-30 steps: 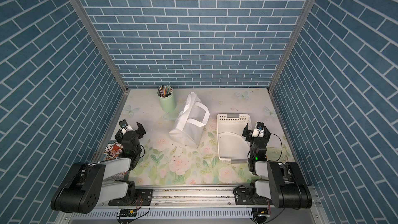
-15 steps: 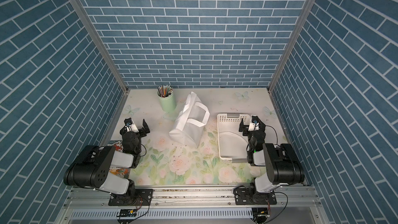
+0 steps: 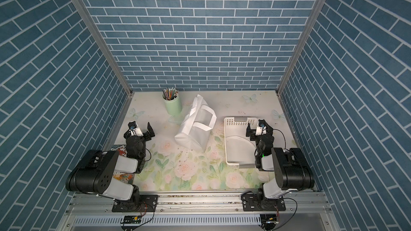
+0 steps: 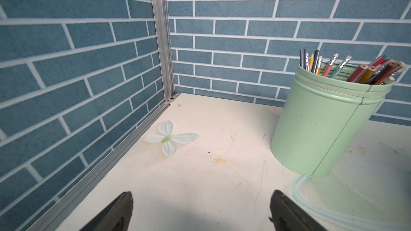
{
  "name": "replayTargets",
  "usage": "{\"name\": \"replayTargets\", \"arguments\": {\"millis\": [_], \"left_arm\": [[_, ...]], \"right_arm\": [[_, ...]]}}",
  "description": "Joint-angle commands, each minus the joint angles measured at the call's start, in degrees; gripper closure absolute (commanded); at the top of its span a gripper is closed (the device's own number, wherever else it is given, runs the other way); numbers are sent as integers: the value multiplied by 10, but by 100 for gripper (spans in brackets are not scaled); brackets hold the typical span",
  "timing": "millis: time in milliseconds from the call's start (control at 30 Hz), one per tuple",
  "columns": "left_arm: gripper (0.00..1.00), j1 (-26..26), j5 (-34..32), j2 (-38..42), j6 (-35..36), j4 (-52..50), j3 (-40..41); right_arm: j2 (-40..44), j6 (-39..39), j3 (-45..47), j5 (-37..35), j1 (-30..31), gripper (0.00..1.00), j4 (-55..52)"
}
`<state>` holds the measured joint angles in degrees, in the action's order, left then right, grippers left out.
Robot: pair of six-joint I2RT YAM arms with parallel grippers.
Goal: Place the ice pack in the delivery bag
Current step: Reset both arms
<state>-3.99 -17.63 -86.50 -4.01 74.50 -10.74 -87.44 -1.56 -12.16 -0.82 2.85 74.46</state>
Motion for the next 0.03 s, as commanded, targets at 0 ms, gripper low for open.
{"name": "replayTargets", "arguments": {"millis": [0], "left_arm": [[0, 3, 6, 0, 8, 13, 0]], "right_arm": [[-2, -14, -2, 4, -2, 0, -5]]}}
